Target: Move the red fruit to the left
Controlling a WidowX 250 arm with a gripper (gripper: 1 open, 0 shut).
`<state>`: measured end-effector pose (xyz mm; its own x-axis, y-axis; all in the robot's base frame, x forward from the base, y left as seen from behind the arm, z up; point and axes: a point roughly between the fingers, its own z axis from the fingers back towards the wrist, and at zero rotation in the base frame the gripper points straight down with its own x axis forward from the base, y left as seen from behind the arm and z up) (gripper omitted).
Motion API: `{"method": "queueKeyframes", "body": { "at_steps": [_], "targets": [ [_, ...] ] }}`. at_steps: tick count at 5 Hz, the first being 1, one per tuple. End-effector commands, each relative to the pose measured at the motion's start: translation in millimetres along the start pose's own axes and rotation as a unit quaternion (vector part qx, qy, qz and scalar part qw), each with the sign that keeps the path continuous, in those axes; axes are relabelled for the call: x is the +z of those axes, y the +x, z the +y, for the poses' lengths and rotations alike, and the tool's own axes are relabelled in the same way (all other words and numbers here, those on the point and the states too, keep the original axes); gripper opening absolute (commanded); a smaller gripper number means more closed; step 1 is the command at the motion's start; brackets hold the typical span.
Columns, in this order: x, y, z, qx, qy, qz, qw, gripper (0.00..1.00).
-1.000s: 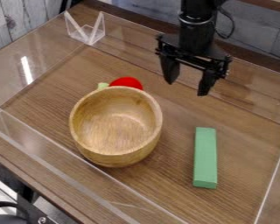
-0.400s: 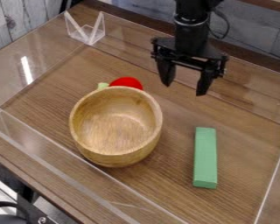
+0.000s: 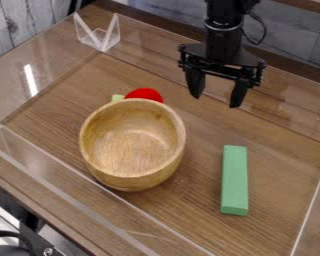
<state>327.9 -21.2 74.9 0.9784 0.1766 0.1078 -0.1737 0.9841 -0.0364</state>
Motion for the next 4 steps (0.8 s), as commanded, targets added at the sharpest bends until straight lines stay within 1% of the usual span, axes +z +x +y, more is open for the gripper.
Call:
{"method": "queueKeyframes", "body": {
  "at_steps": [1,2,3,4],
  "targets": [
    [9.5,6.6,2.1,-0.010,-0.007,-0.028,0.9995,1.00],
    [7.9,0.8,5.4,-0.022,-0.009,-0.026,0.9994,1.00],
    [15.6,8.2,13.2,-0.036,-0.009,-0.029,0.9989,1.00],
    [25.2,15.0,13.6,-0.051,-0.016,-0.032,0.9981,1.00]
  ]
}}
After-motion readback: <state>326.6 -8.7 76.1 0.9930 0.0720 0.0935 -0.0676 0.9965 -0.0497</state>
